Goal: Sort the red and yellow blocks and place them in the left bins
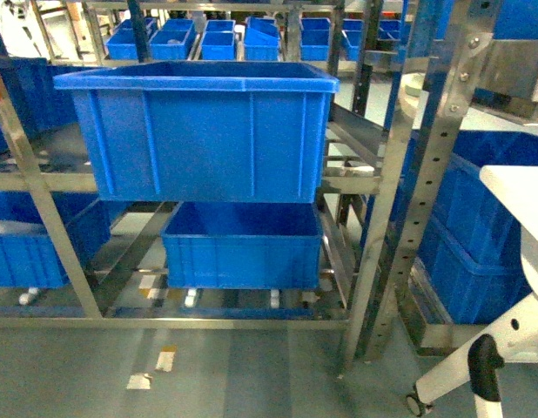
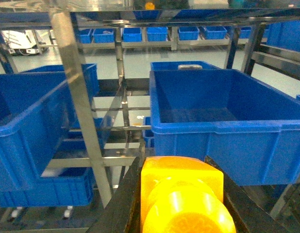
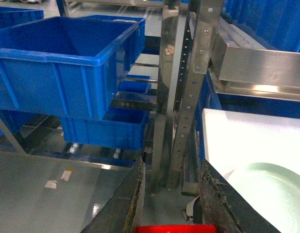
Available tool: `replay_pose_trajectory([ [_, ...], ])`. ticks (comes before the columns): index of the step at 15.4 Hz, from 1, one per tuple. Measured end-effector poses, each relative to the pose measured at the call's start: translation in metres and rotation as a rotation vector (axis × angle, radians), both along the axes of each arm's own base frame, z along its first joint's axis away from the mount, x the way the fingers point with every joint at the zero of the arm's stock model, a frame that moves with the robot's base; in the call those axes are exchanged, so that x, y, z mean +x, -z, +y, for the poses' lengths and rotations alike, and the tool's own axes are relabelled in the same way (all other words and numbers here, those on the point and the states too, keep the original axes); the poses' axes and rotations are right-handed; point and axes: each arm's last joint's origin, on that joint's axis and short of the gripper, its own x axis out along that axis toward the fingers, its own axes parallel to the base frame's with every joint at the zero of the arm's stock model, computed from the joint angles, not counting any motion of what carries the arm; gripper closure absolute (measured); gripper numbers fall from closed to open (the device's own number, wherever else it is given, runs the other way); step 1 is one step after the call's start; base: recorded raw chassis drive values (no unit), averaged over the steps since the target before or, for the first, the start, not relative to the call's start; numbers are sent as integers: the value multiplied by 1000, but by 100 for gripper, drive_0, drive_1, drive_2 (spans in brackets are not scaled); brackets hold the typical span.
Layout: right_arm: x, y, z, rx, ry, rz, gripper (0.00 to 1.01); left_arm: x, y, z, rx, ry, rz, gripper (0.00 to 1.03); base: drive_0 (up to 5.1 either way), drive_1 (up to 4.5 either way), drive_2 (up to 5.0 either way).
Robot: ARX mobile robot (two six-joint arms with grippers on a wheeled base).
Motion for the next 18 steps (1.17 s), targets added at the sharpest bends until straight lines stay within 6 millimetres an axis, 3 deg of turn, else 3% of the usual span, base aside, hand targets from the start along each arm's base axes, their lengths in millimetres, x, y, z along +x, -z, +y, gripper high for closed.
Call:
replay_pose_trajectory([
  [18,0,0,0,0,0,-1,74,0,0,1,0,-6,-2,77,-497,249,249],
])
